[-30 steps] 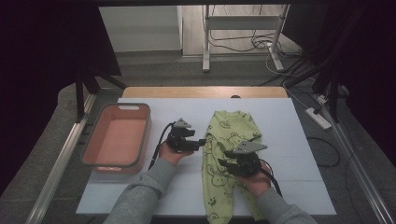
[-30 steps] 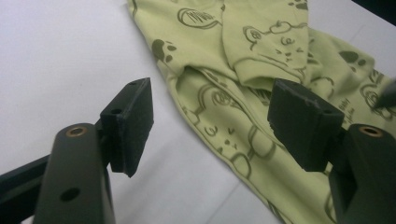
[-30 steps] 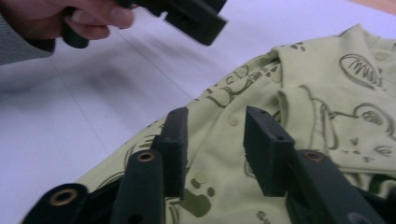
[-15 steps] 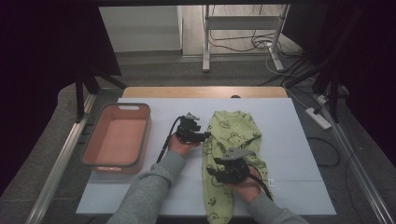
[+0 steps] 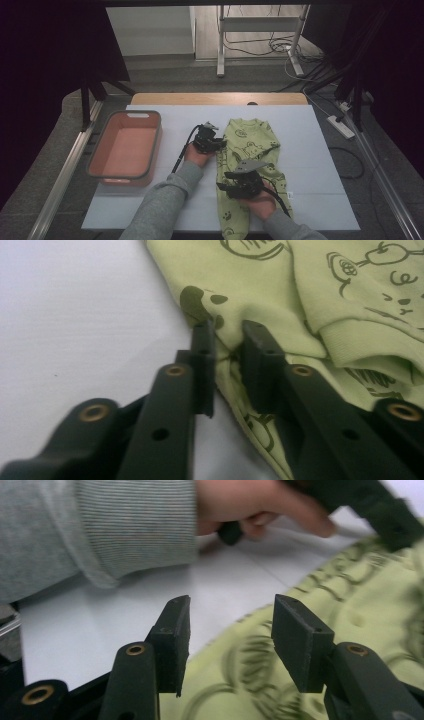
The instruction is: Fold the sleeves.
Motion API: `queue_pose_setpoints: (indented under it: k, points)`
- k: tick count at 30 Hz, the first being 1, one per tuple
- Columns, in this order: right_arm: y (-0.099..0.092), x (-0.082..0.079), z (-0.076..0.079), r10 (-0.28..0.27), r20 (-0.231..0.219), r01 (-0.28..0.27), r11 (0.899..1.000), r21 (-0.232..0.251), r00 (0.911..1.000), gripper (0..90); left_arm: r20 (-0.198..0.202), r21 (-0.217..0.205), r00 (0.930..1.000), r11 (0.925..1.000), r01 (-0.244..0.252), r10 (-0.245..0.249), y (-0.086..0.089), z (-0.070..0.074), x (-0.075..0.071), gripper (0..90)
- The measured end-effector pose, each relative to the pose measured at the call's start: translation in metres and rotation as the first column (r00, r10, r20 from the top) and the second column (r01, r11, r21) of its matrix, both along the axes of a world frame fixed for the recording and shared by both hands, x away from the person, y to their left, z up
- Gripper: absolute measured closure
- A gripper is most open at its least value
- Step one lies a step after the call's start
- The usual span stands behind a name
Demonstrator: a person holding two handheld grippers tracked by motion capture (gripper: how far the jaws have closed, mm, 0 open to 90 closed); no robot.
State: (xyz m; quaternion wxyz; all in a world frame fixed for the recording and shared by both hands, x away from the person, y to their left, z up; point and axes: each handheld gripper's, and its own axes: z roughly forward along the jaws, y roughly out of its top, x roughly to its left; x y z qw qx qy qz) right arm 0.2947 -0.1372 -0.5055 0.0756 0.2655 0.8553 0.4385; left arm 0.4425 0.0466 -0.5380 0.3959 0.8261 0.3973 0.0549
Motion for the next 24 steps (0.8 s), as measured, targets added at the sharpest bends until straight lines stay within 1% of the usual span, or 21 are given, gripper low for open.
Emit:
queue_pose_setpoints:
  k: [3, 6, 9, 10, 11, 12, 13, 14, 15, 18, 19, 22, 23, 24]
  points:
    - [0.011, -0.004, -0.002, 0.036, -0.014, -0.036, 0.999, -0.014, 0.9993, 50.4, 0.000, -0.004, 1.0000, 1.0000, -0.003, 0.003, 0.000, 0.000, 0.000, 79.7]
    - [0.019, -0.005, -0.008, 0.048, -0.027, -0.049, 0.998, -0.045, 0.9985, 50.6, 0.001, -0.008, 1.0000, 1.0000, -0.003, 0.003, 0.001, 0.000, 0.000, 80.6]
    - [0.022, -0.002, -0.016, 0.030, -0.046, -0.034, 0.996, -0.087, 0.9985, 50.6, 0.006, -0.006, 0.9999, 0.9999, -0.009, 0.009, 0.001, 0.002, 0.001, 80.7]
    - [0.022, -0.002, -0.016, 0.030, -0.046, -0.034, 0.996, -0.087, 0.9985, 50.6, 0.006, -0.006, 0.9999, 0.9999, -0.009, 0.009, 0.001, 0.002, 0.001, 80.7]
    - [0.023, -0.002, -0.018, 0.012, -0.046, -0.018, 0.992, -0.125, 0.9989, 49.5, 0.008, -0.011, 0.9999, 0.9998, -0.015, 0.015, 0.002, 0.002, 0.001, 80.7]
    - [0.024, -0.001, -0.020, 0.004, -0.034, -0.009, 0.989, -0.150, 0.9994, 47.2, 0.008, -0.011, 0.9999, 0.9998, -0.015, 0.015, 0.002, 0.002, 0.001, 80.7]
    - [0.025, -0.001, -0.021, -0.010, -0.033, 0.004, 0.985, -0.174, 0.9994, 44.9, 0.007, -0.014, 0.9998, 0.9998, -0.017, 0.017, 0.002, 0.003, 0.001, 80.7]
    - [0.025, -0.001, -0.023, -0.020, -0.033, 0.013, 0.982, -0.186, 0.9993, 43.5, 0.007, -0.012, 0.9999, 0.9998, -0.015, 0.015, 0.003, 0.003, 0.001, 80.7]
    - [0.025, -0.002, -0.024, -0.026, -0.030, 0.020, 0.983, -0.184, 0.9992, 43.1, 0.007, -0.012, 0.9998, 0.9998, -0.016, 0.016, 0.003, 0.003, 0.001, 80.7]
    - [0.029, -0.007, -0.025, -0.032, 0.001, 0.032, 0.976, -0.214, 0.9995, 40.1, 0.006, -0.013, 0.9998, 0.9998, -0.017, 0.017, 0.003, 0.004, 0.001, 80.7]
    - [0.031, -0.008, -0.025, -0.033, 0.013, 0.035, 0.975, -0.218, 0.9994, 40.0, 0.008, -0.013, 0.9998, 0.9998, -0.017, 0.017, 0.003, 0.004, 0.000, 80.7]
    - [0.032, -0.009, -0.025, -0.042, 0.015, 0.044, 0.973, -0.226, 0.9990, 41.0, 0.009, -0.015, 0.9998, 0.9997, -0.018, 0.018, 0.003, 0.004, 0.000, 80.7]
    - [0.032, -0.010, -0.025, -0.057, 0.023, 0.061, 0.972, -0.229, 0.9981, 46.1, 0.006, -0.016, 0.9998, 0.9997, -0.017, 0.017, 0.003, 0.004, 0.000, 80.7]
    - [0.032, -0.010, -0.025, -0.057, 0.023, 0.061, 0.972, -0.229, 0.9981, 46.1, 0.006, -0.016, 0.9998, 0.9997, -0.017, 0.017, 0.003, 0.004, 0.000, 80.6]
